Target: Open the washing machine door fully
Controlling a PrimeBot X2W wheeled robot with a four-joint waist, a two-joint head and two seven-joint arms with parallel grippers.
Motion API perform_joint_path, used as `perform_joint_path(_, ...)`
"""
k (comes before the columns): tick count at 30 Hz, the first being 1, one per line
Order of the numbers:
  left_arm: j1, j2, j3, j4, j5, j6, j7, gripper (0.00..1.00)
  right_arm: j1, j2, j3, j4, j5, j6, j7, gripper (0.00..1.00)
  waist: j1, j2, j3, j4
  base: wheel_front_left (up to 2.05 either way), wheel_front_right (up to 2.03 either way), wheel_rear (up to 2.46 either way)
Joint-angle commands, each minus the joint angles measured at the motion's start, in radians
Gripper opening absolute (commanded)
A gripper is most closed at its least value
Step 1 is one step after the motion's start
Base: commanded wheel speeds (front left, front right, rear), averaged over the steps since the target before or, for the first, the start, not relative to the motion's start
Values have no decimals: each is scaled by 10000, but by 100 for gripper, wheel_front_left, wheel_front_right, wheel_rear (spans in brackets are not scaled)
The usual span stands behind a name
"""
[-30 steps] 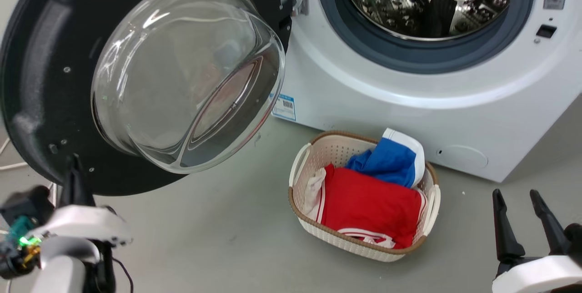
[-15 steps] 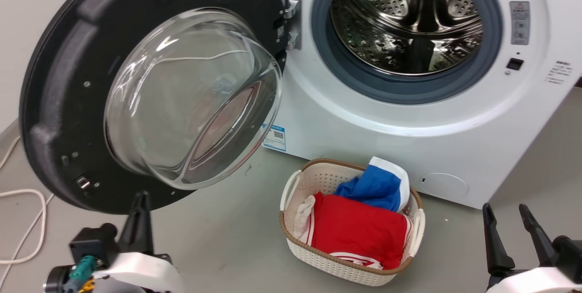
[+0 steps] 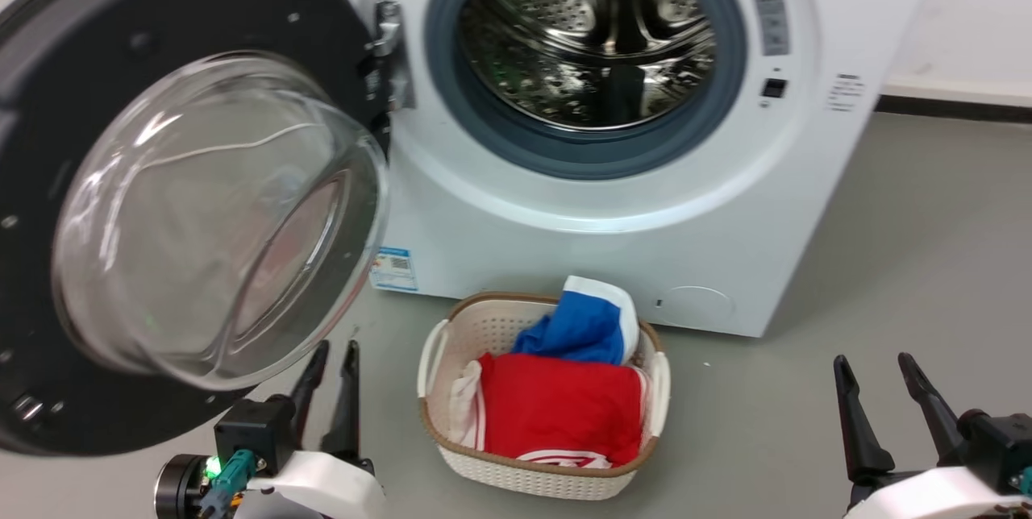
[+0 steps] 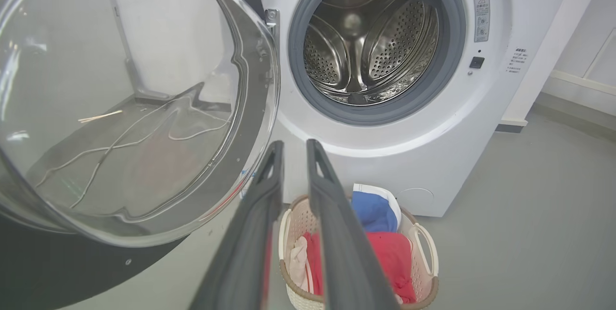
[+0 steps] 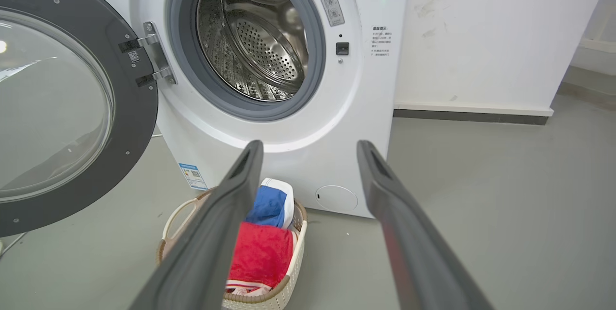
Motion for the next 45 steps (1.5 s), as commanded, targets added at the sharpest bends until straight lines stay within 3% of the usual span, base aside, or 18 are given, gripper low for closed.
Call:
perform_joint_path(1,-52,-3,-13,10,68,30,-43,100,-134,-81,11,-63,-34,-3,40,100,1,0,-41,-500,0,0,0)
perform_joint_path(4,-135,106,-94,114,280,144,-134,100,-248,-261,225,-130,-53,-1,119,100,1,0,2,-1193,0,0,0)
perform_joint_path(13,-61,40,30,312,177,401,-189,100,-389,-444,482,-99,34,-1,183,100,1,0,11,-1910,0,0,0)
perform_joint_path(21,229,9,133,333,55,624,-260,100,-523,-486,590,27,88,-1,94,100,1,0,52,-1951,0,0,0)
perform_joint_path(43,20,90,97,247,74,709,-554,100,-646,-563,609,337,239,-1,-129,100,1,0,123,-1907,0,0,0)
perform_joint_path(44,112,71,81,266,71,700,-535,0,-548,-506,615,332,169,-2,-77,0,1,0,124,-1907,0,0,0)
perform_joint_path(45,129,45,75,310,62,695,-532,0,-533,-498,619,388,166,-2,-72,0,1,0,126,-1908,0,0,0)
